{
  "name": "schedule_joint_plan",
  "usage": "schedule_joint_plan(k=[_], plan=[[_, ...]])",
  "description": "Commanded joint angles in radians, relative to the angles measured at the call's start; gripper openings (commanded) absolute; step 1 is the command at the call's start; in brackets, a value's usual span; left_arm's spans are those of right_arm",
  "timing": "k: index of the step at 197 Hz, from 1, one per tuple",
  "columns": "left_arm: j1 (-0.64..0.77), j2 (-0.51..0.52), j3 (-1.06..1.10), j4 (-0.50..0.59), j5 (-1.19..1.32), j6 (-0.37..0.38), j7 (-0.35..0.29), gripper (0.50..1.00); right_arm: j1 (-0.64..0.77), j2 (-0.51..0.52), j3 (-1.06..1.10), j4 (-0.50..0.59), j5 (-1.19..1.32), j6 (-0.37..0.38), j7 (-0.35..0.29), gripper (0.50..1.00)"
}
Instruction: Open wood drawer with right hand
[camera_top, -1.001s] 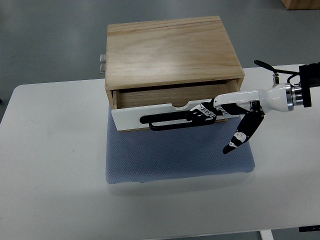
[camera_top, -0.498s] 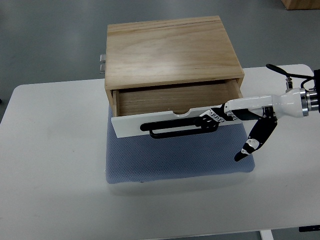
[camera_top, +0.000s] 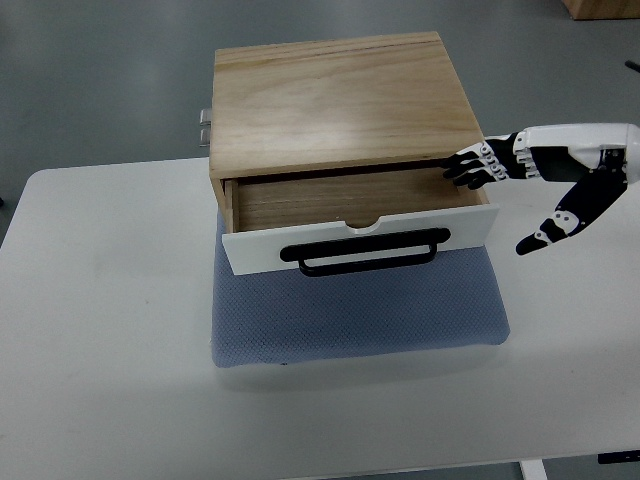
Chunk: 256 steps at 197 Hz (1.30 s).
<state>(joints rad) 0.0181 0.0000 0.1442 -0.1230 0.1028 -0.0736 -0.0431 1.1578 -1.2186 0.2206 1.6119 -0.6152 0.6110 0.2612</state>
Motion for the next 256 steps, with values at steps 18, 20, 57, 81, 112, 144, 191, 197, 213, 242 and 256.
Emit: schedule_joint_plan(k=[18,20,57,81,112,144,191,197,213,242,256], plan=[[0.0,0.0,0.0,0.0,0.0,0.0,0.0,1.0,-0.003,-0.087,0.097,-0.119,0.092,0.0,0.0,0.944],[0.0,0.0,0.0,0.0,0.0,0.0,0.0,1.0,-0.003,-0.084,0.102,-0.133,0.098,0.0,0.0,0.944],[0.0,0.0,0.0,0.0,0.0,0.0,0.0,1.0,-0.004,0.045,0.158,-0.458,0.236,0.0,0.001,0.944],[0.0,0.0,0.0,-0.001,0.0,0.0,0.0,1.0,-0.007,0.174,0.175,-0.674,0.341,0.0,0.004,0.944],[0.0,0.0,0.0,0.0,0.0,0.0,0.0,1.0,-0.046,0.392,0.204,-0.958,0.46,0.0,0.013,0.944],[-0.001,0.0,0.0,-0.001,0.0,0.0,0.0,1.0,-0.104,0.588,0.29,-1.185,0.598,0.0,0.003,0.944],[0.0,0.0,0.0,0.0,0.0,0.0,0.0,1.0,-0.207,0.715,0.332,-1.202,0.787,0.0,0.001,0.944],[0.0,0.0,0.0,0.0,0.0,0.0,0.0,1.0,-0.213,0.726,0.332,-1.202,0.807,0.0,0.0,0.944],[0.0,0.0,0.0,0.0,0.0,0.0,0.0,1.0,-0.24,0.758,0.33,-1.201,0.856,0.0,-0.007,0.944],[-0.001,0.0,0.0,0.0,0.0,0.0,0.0,1.0,-0.273,0.82,0.333,-1.198,0.916,-0.01,-0.106,0.944],[0.0,0.0,0.0,0.0,0.0,0.0,0.0,1.0,-0.283,0.837,0.333,-1.198,0.945,-0.019,-0.157,0.944]])
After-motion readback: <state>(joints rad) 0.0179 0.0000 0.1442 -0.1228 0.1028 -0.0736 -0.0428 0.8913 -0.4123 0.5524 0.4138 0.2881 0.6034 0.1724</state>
